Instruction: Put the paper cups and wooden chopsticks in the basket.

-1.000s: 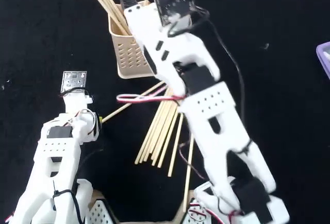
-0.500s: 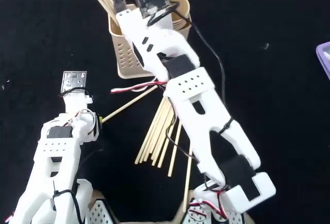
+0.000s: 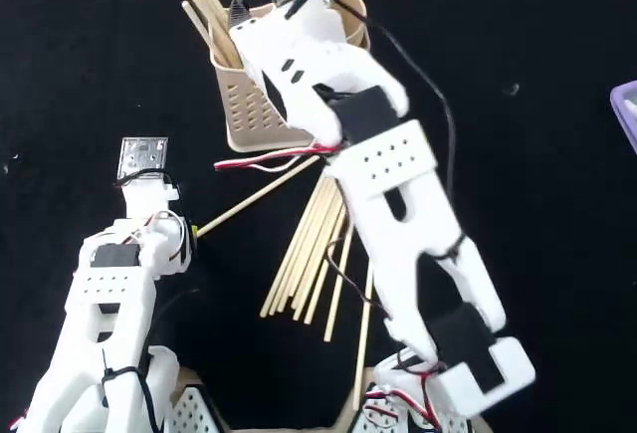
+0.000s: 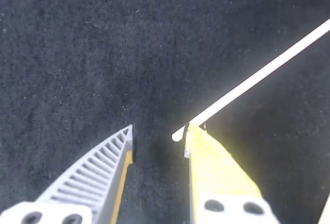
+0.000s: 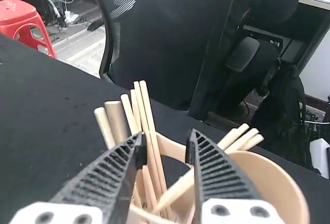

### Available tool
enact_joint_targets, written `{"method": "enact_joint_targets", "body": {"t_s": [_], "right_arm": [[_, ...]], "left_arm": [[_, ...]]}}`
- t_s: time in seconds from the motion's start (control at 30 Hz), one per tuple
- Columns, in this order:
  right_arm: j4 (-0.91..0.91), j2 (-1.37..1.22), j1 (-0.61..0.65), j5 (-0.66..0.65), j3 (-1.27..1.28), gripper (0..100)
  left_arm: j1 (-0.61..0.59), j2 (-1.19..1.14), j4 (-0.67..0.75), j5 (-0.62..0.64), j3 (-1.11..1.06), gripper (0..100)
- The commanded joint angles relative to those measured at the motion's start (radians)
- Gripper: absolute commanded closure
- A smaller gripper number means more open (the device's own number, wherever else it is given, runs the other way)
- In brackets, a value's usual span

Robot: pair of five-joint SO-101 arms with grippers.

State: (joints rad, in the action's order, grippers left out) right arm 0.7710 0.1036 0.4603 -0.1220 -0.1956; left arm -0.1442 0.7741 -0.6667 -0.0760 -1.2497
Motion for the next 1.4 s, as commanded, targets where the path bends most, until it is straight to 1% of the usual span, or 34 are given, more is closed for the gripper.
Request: {"method": "enact_joint_targets", "body": {"t_s": [0.0,0.13,0.33,0.5,0.6,0.67,0.73,0.83,0.9,0.97,1.07,1.1,1.23,1.37], "right_arm": [[0.224,0.136,0.008,0.006,-0.130,86.1],[0.419,0.236,-0.008,0.005,-0.131,86.1],[0.549,0.340,-0.015,0.012,-0.019,86.0],[0.658,0.421,-0.015,0.014,0.189,86.0],[0.661,0.481,-0.018,0.012,0.392,86.0],[0.626,0.522,-0.051,0.012,0.553,86.0],[0.551,0.556,-0.106,0.005,0.710,86.0],[0.367,0.575,-0.192,0.008,0.924,86.0],[0.239,0.565,-0.216,0.012,1.047,85.9],[0.164,0.544,-0.213,0.012,1.130,83.8],[0.150,0.495,-0.187,0.015,1.164,76.4],[0.150,0.476,-0.187,0.031,1.165,75.3],[0.137,0.383,-0.192,0.091,1.161,77.0],[0.110,0.263,-0.193,0.092,1.150,77.0]], "left_arm": [[0.004,-0.002,0.018,0.009,0.010,83],[0.004,-0.002,0.018,0.009,0.010,83],[0.004,-0.002,0.018,0.009,0.010,83],[0.004,-0.002,0.018,0.009,0.010,83],[0.004,-0.002,0.018,0.009,0.010,83],[0.004,-0.002,0.018,0.009,0.010,83],[0.004,-0.002,0.018,0.011,0.010,83],[0.004,-0.002,0.018,0.011,0.010,83],[0.004,-0.002,0.018,0.011,0.010,83],[0.004,-0.002,0.029,0.009,0.010,83],[0.004,-0.005,0.038,0.008,0.008,83],[0.004,-0.005,0.038,0.008,0.008,83],[0.004,-0.005,0.038,0.008,0.008,83],[0.004,-0.005,0.038,0.008,0.008,83]]}}
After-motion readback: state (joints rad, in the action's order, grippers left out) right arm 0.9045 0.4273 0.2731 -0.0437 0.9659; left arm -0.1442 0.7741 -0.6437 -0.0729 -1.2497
